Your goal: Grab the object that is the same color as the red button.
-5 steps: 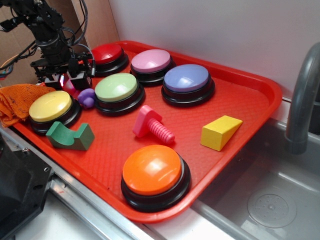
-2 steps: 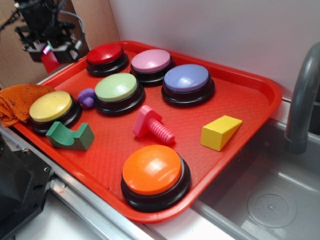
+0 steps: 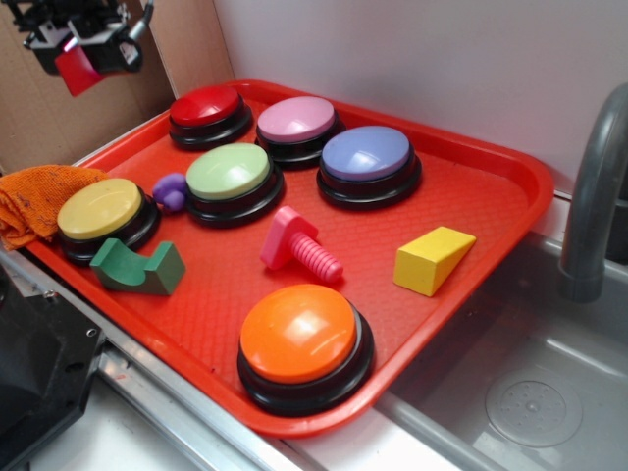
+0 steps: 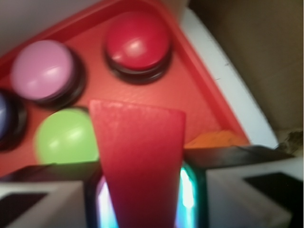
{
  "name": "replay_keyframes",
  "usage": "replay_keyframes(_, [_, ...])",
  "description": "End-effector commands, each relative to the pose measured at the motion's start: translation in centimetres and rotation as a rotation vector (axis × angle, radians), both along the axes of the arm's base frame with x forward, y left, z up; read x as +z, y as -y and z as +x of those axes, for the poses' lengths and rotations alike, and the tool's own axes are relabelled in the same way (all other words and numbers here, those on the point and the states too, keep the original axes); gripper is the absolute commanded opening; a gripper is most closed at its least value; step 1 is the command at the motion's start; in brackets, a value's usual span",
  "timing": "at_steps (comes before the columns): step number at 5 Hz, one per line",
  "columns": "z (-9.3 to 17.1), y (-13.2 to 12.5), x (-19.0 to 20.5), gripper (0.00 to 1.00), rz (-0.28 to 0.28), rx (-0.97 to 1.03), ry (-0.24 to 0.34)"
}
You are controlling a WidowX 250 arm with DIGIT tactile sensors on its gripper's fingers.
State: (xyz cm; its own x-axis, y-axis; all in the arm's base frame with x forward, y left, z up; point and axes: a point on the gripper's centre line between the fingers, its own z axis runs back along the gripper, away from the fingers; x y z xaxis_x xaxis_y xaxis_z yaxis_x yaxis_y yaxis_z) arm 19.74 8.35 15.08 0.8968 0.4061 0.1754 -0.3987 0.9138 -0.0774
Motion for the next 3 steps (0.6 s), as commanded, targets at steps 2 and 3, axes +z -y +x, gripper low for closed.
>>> replay_keyframes(2, [-1.1, 7.0, 3.1, 0.0, 0.009, -0.185, 0.027])
replay_keyframes(3, [-1.0, 8.0, 2.5, 0.0, 0.013, -0.189, 0.012])
